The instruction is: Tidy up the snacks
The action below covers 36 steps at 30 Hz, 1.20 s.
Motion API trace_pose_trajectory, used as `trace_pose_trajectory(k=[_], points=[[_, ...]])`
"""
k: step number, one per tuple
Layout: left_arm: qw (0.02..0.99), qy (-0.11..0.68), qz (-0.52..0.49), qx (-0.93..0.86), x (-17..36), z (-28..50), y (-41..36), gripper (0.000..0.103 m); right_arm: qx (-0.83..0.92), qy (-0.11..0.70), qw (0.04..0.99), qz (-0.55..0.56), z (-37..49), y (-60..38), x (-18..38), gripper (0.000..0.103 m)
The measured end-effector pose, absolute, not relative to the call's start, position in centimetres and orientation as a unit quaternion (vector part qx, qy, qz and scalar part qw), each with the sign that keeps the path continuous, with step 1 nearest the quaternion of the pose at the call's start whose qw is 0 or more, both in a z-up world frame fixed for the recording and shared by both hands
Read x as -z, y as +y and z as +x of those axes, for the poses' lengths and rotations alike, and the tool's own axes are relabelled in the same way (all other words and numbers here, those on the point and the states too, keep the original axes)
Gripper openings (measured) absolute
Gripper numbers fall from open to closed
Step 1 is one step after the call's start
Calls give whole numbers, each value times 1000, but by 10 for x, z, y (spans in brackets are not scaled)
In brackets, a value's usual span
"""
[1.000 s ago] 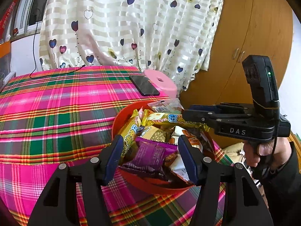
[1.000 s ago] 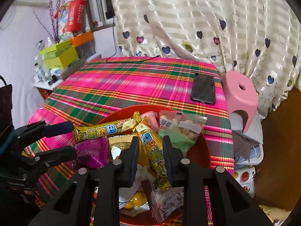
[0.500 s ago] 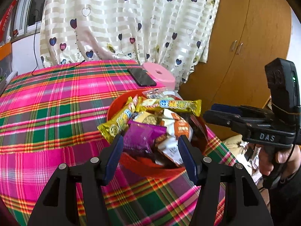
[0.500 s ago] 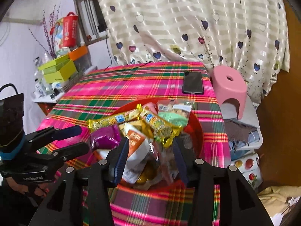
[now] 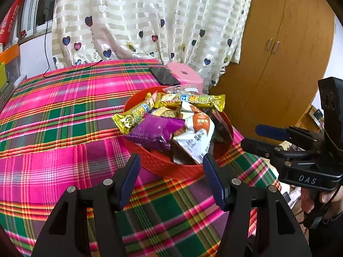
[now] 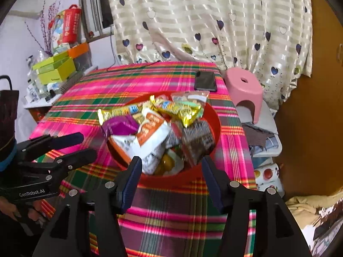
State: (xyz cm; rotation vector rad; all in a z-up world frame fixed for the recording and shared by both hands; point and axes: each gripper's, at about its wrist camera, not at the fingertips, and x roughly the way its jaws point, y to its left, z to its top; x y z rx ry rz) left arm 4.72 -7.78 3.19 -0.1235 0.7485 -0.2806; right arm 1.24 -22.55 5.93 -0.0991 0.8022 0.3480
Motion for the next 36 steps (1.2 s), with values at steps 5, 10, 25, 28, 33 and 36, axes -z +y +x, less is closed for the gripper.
trace_pose_trajectory(k=[5,10,25,28,33,36], points=[[919,364,-57,138,-34,40,-82,61,-170,389,904,-55,1,-222,-55,58],[919,368,-54,130,-35,38,-85,61,-176,391,901,-61,-4,-217,-52,60],[921,375,-40,102,-31,39,-88,61,-192,396,896,-56,-5,-214,-43,63],[921,375,-33,99,-30,39,-91,61,-195,397,895,-53,-5,-215,-42,63],[922,374,-28,97,-31,39,-93,61,-197,395,896,-52,-5,-216,-42,63],[922,375,-25,95,-29,39,-94,61,-198,395,896,-52,-5,-216,-42,63]])
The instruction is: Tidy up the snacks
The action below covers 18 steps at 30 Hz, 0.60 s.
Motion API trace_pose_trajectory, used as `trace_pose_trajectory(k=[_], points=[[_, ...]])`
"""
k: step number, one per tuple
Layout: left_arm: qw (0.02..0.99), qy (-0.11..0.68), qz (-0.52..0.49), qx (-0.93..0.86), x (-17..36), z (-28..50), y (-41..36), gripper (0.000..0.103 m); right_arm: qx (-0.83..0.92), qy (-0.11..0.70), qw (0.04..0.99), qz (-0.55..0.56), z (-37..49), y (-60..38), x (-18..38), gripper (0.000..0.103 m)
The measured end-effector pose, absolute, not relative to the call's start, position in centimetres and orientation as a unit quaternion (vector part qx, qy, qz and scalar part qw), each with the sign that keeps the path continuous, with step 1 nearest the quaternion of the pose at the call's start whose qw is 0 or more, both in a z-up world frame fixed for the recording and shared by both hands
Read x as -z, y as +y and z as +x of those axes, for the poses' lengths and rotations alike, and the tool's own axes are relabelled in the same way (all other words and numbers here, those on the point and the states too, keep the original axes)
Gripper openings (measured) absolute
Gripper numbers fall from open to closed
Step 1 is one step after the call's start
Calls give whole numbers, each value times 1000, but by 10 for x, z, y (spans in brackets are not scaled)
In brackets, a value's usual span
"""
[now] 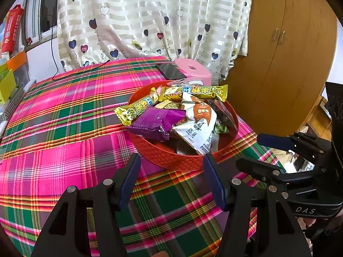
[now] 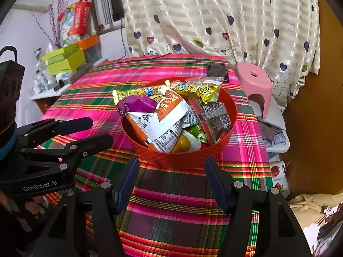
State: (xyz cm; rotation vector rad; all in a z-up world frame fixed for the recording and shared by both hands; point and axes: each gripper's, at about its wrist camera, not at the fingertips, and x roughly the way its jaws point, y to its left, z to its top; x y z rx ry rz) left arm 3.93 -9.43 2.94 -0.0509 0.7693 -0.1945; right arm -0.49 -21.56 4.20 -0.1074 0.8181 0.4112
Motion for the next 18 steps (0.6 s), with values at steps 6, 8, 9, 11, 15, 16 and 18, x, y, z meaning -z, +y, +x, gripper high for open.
trace_pose_trajectory(k=[6,8,9,11,15,16,18], points=[[922,375,-21,91,-29,41,-96,61,-204,386,898,-51,-6,-216,-43,63],[922,375,-21,92,-29,40,-96,61,-202,384,900,-48,-7,-216,-42,63],[922,375,-22,92,-29,40,-96,61,-202,385,900,-42,-6,-217,-42,63],[922,375,-21,92,-29,41,-97,61,-200,387,900,-36,-5,-220,-40,63],[922,376,-18,90,-28,41,-97,61,-195,398,896,-36,-1,-221,-35,63],[922,376,-17,90,-28,41,-97,61,-194,401,895,-38,0,-221,-33,63],[922,375,-17,90,-27,41,-97,61,-199,398,895,-35,0,-222,-32,63]])
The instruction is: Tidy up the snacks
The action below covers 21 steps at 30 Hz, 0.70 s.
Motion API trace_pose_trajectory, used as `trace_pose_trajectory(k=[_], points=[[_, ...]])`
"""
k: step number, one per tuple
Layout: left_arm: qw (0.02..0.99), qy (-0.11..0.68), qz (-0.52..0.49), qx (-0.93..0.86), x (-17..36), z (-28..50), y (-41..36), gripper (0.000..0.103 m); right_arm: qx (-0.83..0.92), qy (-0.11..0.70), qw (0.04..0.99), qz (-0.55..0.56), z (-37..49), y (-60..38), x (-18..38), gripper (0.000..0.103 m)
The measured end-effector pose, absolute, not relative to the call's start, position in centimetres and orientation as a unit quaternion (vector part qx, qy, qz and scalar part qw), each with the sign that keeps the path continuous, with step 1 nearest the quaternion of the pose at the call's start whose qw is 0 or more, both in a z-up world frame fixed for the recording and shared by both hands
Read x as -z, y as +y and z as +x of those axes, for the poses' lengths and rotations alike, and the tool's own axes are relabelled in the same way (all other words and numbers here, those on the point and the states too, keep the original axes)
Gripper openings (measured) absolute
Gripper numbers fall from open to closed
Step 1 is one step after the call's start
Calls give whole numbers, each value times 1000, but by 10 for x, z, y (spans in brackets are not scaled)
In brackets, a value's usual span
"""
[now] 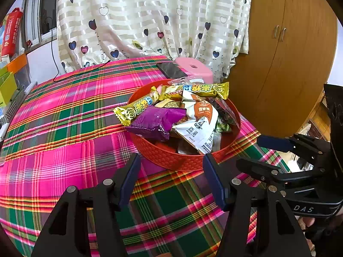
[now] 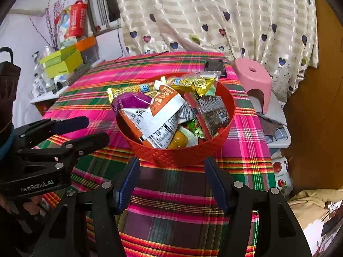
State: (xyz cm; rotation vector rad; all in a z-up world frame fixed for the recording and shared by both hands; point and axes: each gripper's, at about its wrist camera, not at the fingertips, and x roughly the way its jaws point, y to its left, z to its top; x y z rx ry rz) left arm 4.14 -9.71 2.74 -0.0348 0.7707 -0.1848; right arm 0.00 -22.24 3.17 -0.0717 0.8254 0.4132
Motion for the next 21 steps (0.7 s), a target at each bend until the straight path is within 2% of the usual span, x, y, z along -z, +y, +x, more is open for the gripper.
trace_pose_trajectory(k=[4,21], points=[[922,377,-18,91,-27,42,-97,61,-197,397,896,-38,1,-222,-31,67],[918,384,-21,93,-22,45,-98,61,-195,410,890,-37,5,-221,-26,67]])
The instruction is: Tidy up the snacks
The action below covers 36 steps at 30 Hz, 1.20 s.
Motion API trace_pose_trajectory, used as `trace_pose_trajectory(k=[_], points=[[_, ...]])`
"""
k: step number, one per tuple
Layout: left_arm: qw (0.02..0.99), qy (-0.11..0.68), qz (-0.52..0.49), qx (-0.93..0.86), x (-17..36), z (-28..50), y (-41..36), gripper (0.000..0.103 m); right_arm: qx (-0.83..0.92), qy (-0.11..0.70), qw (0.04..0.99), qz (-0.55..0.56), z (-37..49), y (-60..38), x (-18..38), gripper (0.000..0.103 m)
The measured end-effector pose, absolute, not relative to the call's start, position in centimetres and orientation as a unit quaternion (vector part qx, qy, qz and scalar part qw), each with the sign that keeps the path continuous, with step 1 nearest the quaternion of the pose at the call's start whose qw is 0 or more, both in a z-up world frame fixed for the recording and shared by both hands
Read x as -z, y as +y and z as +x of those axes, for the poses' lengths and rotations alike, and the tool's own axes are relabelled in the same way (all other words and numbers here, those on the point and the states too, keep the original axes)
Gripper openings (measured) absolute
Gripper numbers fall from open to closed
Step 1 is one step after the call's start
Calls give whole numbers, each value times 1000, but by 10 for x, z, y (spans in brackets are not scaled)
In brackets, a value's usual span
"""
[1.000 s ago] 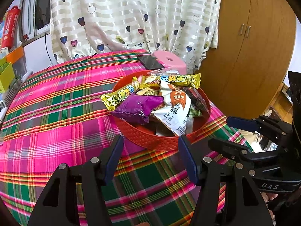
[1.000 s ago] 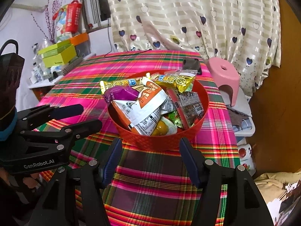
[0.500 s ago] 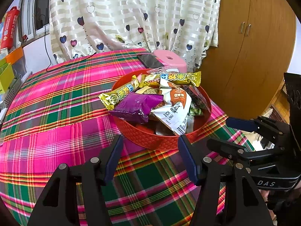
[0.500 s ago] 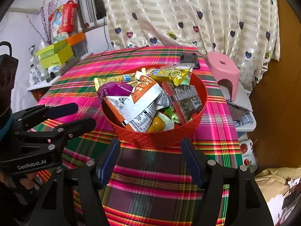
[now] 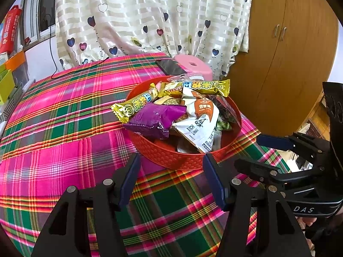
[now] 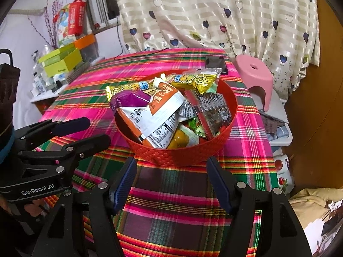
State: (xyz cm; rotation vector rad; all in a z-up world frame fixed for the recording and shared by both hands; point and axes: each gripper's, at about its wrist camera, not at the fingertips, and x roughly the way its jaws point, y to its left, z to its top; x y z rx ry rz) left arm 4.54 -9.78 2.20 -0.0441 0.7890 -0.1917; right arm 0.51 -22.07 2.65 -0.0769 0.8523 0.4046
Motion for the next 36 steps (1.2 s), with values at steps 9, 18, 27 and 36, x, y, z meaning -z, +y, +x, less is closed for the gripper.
trace_pose_trajectory(k=[9,18,27,36], points=[[917,387,-22,93,-20,47,-97,61,-192,413,889,-42,7,-220,-25,67],[916,389,-22,93,-17,49,-96,61,-191,414,889,-43,8,-219,-25,67],[916,389,-20,94,-17,50,-96,61,-188,416,889,-47,10,-222,-23,67],[917,386,-21,97,-18,50,-95,61,-186,414,890,-47,12,-225,-25,67]])
